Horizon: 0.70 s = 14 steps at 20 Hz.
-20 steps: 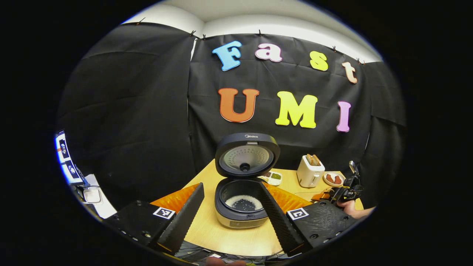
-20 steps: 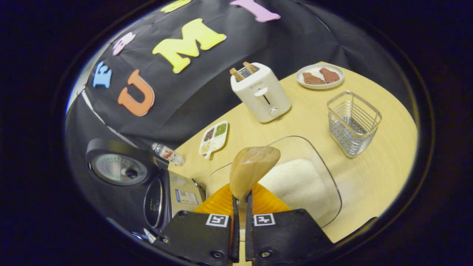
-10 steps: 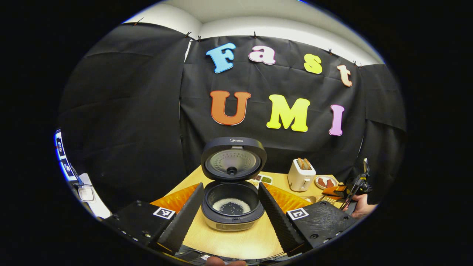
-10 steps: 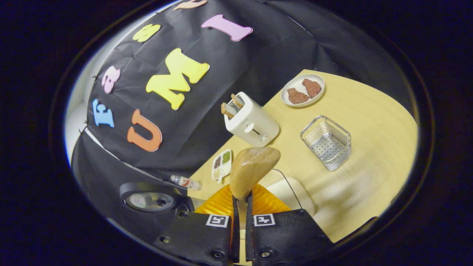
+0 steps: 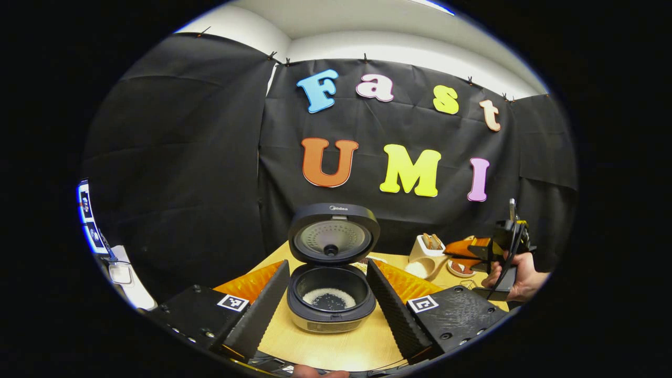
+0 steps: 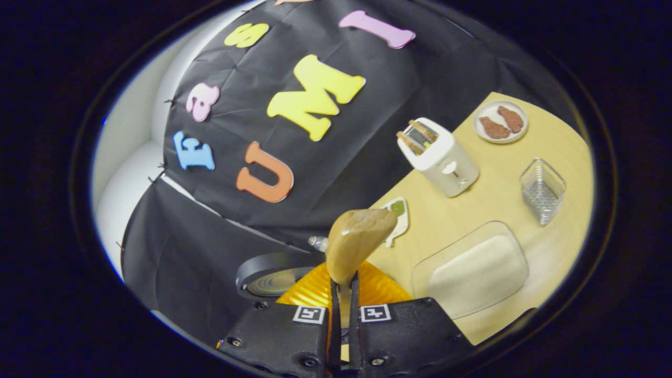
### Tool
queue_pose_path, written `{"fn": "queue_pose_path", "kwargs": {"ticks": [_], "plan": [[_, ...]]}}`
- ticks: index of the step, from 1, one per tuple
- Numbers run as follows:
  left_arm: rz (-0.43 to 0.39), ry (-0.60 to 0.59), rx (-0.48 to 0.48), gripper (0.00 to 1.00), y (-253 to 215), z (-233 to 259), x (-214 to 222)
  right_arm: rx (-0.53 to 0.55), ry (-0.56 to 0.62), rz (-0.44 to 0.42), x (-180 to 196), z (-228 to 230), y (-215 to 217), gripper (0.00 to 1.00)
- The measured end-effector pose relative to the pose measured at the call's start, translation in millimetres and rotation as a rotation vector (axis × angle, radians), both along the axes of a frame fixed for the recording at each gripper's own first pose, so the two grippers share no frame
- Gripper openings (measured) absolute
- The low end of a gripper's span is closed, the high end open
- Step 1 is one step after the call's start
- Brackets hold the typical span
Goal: Close the left gripper, press the button to open the rice cooker; take a wooden spoon from the chopstick holder with the right hand, scoop a spoonful of rice and pour it into the rice cooker, then put the wooden spoon back into the chopstick holder.
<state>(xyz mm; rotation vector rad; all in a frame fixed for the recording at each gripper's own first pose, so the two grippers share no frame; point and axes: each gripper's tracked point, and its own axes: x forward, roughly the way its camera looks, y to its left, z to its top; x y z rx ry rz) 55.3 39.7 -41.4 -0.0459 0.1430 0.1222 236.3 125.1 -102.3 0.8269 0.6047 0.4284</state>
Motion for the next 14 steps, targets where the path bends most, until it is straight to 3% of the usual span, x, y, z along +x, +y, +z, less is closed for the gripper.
{"fn": "queue_pose_path", "kwargs": {"ticks": [6, 14], "plan": [[0.06, -0.002, 0.0, 0.95, 34, -5, -19, -0.12, -0.067, 0.14, 0, -6, 98, 0.11], [0.122, 0.005, -0.017, 0.95, 58, -12, -24, -0.421, -0.207, 0.231, 1, -34, 151, 0.11]]}}
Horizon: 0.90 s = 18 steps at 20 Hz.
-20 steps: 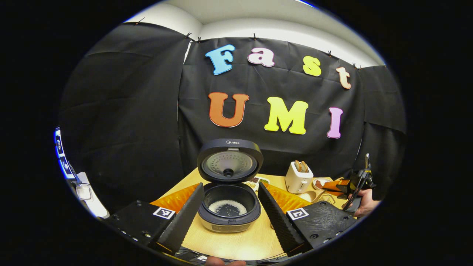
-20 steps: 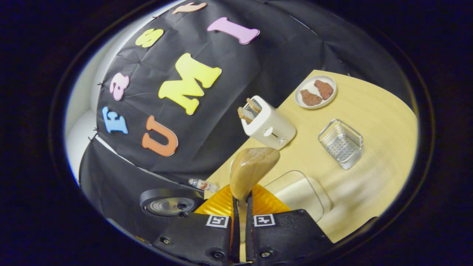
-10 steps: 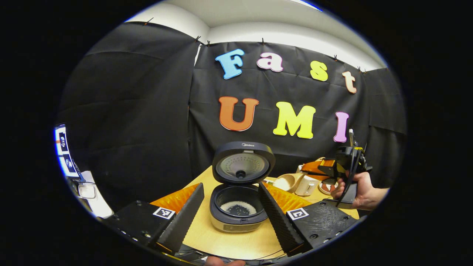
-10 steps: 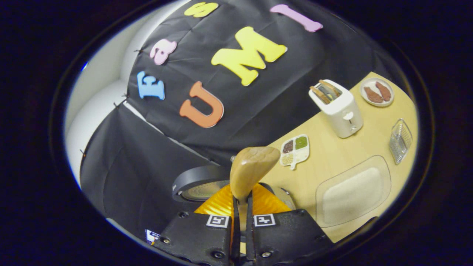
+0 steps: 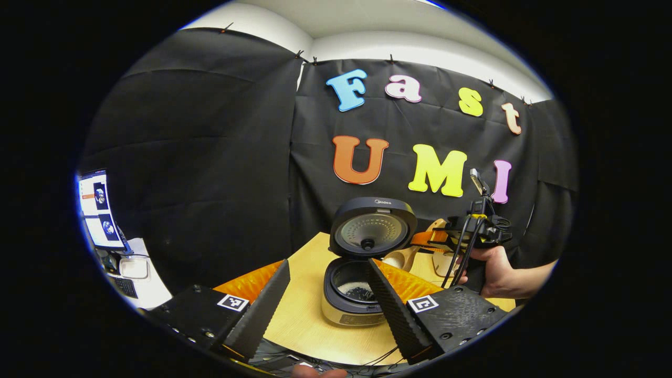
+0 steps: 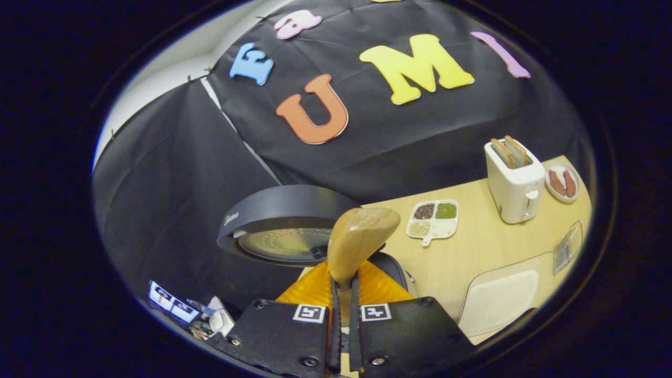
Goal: Close the left gripper, press the button to open the rice cooker; take a wooden spoon from the chopstick holder with the right hand, scoop a spoonful of rice and pour it into the rice cooker, then put the wooden spoon back into the chopstick holder.
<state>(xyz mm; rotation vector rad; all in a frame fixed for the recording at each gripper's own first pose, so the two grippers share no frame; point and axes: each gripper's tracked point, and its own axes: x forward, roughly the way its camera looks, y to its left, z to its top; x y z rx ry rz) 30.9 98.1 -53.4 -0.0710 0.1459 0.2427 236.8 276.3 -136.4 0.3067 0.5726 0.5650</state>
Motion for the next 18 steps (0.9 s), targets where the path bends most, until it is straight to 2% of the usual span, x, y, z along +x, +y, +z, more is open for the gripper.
{"fn": "queue_pose_path", "kwargs": {"ticks": [11, 18], "plan": [[0.041, -0.006, -0.031, 0.95, 26, -8, -7, -0.224, -0.214, 0.079, -3, 5, 23, 0.11], [0.041, -0.016, -0.037, 0.95, 27, -9, -8, -0.434, -0.446, 0.186, -14, 5, 38, 0.11]]}}
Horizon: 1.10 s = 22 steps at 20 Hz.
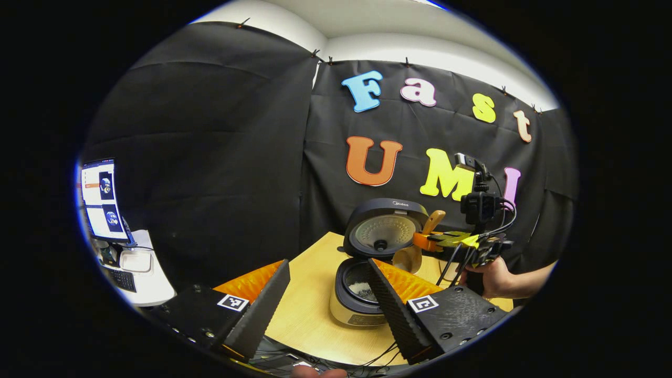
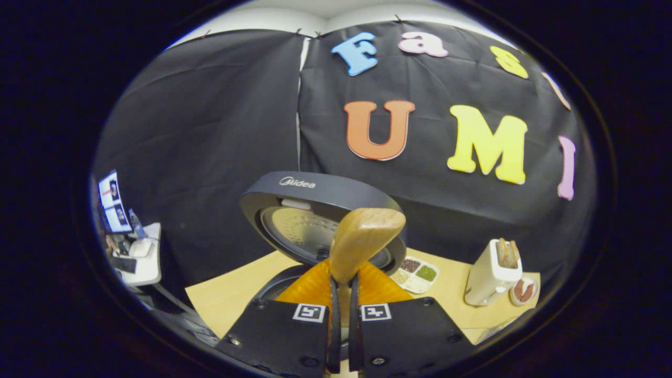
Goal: Close the left gripper, press the button to open the rice cooker; take a wooden spoon from the chopstick holder with the right hand, scoop a spoonful of rice and pour it into the rice cooker, then put the wooden spoon back into the chopstick holder.
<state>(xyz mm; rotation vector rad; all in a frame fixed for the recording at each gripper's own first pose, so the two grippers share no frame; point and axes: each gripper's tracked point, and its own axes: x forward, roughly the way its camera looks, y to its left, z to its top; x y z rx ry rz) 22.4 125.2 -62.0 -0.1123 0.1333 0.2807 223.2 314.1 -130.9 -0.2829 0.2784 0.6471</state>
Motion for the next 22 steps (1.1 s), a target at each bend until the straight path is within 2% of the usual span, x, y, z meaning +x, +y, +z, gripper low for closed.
{"fn": "queue_pose_path", "kwargs": {"ticks": [5, 10, 17, 22], "plan": [[-0.005, -0.009, -0.011, 0.95, 2, 2, -5, -0.129, -0.158, 0.066, -11, 6, 8, 0.11], [-0.009, -0.014, -0.013, 0.95, 1, 6, -9, -0.137, -0.21, 0.078, -20, 14, 10, 0.11], [-0.039, -0.011, -0.007, 0.95, -13, 7, -5, 0.016, -0.08, 0.031, -31, 34, -9, 0.11], [-0.104, -0.018, 0.008, 0.95, -48, 12, 12, 0.22, 0.094, -0.048, -40, 54, -59, 0.11]]}}
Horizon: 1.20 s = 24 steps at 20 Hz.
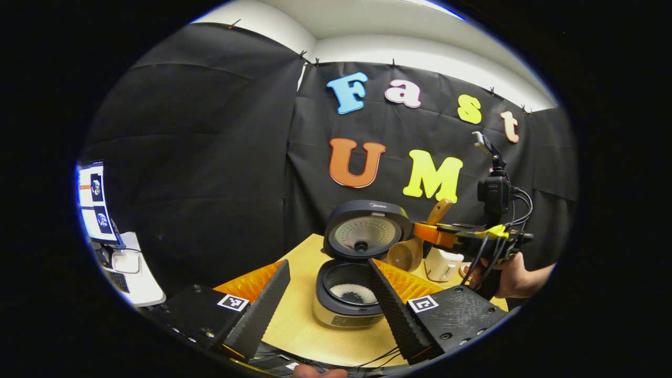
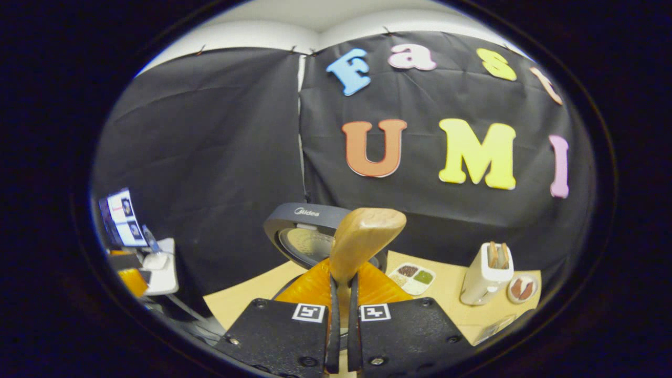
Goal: Close the left gripper, press the button to open the rice cooker; take a wooden spoon from the chopstick holder with the right hand, scoop a spoonful of rice and pour it into the rice cooker, then put the wooden spoon back into the chopstick holder.
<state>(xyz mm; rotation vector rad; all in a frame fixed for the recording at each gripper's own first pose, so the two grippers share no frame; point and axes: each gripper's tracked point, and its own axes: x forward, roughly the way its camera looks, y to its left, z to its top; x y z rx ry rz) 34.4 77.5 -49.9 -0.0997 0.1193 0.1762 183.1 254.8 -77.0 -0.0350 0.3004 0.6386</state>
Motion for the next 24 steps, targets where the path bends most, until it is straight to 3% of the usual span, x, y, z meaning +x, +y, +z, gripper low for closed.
{"fn": "queue_pose_path", "kwargs": {"ticks": [3, 8, 15, 18, 24], "plan": [[-0.054, -0.001, 0.014, 0.95, -29, 1, 14, 0.076, 0.065, -0.088, 5, 9, -55, 0.11], [-0.123, -0.007, 0.034, 0.95, -78, 5, 46, 0.089, 0.065, -0.281, 30, 13, -191, 0.11], [-0.089, -0.006, 0.05, 0.95, -117, 5, 77, 0.052, 0.087, -0.557, 82, -19, -378, 0.11], [-0.05, 0.009, 0.05, 0.95, -127, 4, 86, 0.04, 0.14, -0.599, 107, -52, -419, 0.11], [0.005, 0.025, 0.058, 0.95, -140, 11, 92, 0.053, 0.262, -0.606, 140, -128, -445, 0.11]]}}
